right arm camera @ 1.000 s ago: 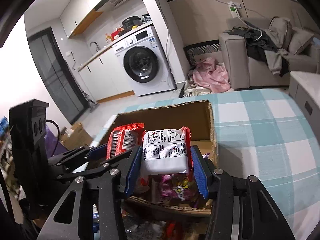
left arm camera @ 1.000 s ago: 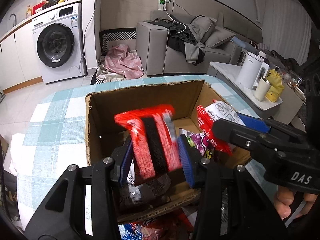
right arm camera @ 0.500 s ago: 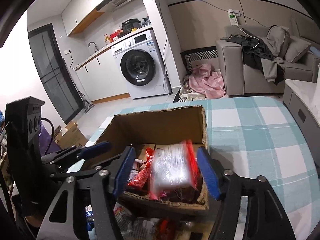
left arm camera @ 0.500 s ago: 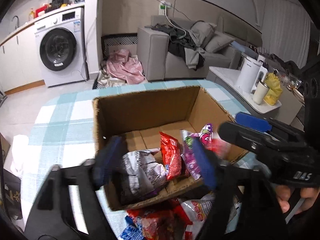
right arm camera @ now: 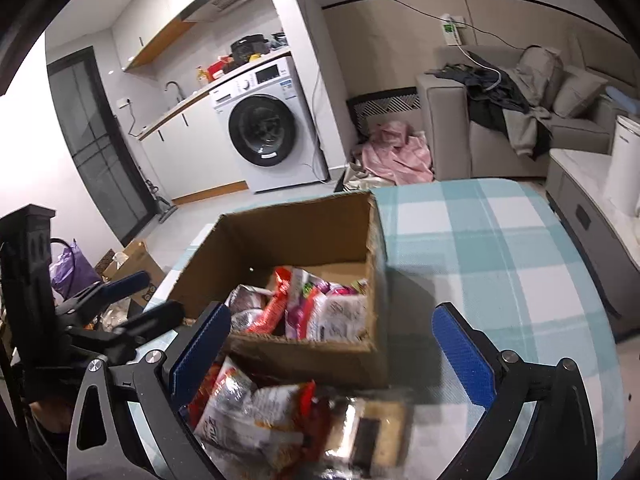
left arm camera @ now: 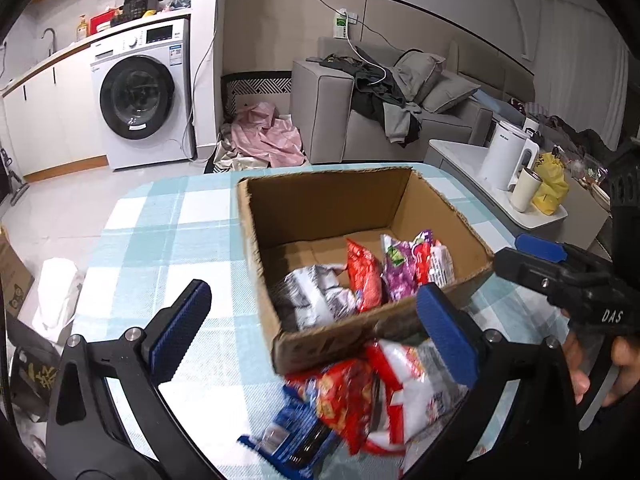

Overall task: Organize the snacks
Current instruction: 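Open both tools in the box and withdraw, then grasp the blue biscuit pack with the left tool while the right tool grasps the clear cake pack, then carry both packs over the cardboard box and lower them inside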

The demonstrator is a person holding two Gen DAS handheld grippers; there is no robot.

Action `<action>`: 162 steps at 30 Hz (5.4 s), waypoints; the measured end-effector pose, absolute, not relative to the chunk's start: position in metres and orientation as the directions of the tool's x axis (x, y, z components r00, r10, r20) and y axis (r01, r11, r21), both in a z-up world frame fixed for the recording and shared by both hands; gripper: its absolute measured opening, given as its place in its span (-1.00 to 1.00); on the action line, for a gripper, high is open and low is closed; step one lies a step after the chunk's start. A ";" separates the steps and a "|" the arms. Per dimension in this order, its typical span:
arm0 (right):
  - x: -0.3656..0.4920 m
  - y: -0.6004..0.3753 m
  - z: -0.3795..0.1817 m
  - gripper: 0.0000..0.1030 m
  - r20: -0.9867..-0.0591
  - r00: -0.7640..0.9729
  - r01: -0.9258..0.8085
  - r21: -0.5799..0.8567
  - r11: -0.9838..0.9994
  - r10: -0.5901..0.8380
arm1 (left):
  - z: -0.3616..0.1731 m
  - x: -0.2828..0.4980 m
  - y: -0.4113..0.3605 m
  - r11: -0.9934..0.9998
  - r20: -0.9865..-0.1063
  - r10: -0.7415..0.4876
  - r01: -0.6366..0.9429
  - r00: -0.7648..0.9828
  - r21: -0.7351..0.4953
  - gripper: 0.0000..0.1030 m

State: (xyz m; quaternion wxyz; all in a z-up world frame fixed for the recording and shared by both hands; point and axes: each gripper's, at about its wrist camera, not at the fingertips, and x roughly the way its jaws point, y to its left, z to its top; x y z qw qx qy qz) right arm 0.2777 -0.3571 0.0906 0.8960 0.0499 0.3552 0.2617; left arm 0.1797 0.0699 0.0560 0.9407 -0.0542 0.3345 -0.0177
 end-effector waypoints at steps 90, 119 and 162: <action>0.263 -0.367 -0.014 0.98 -0.836 0.495 -0.409 0.017 0.912 0.238 | -0.069 0.152 0.095 0.998 -0.830 -0.005 -0.044 0.557 -0.036 0.97; 0.250 -0.371 -0.009 0.13 -0.799 0.490 -0.459 0.105 0.882 0.350 | -0.059 0.136 0.107 0.988 -0.784 -0.067 -0.070 0.617 -0.139 -0.19; 0.206 -0.374 0.094 0.12 -0.609 0.633 -0.502 0.146 0.852 0.478 | 0.048 0.112 0.081 0.989 -0.624 -0.066 -0.031 0.778 -0.143 -0.19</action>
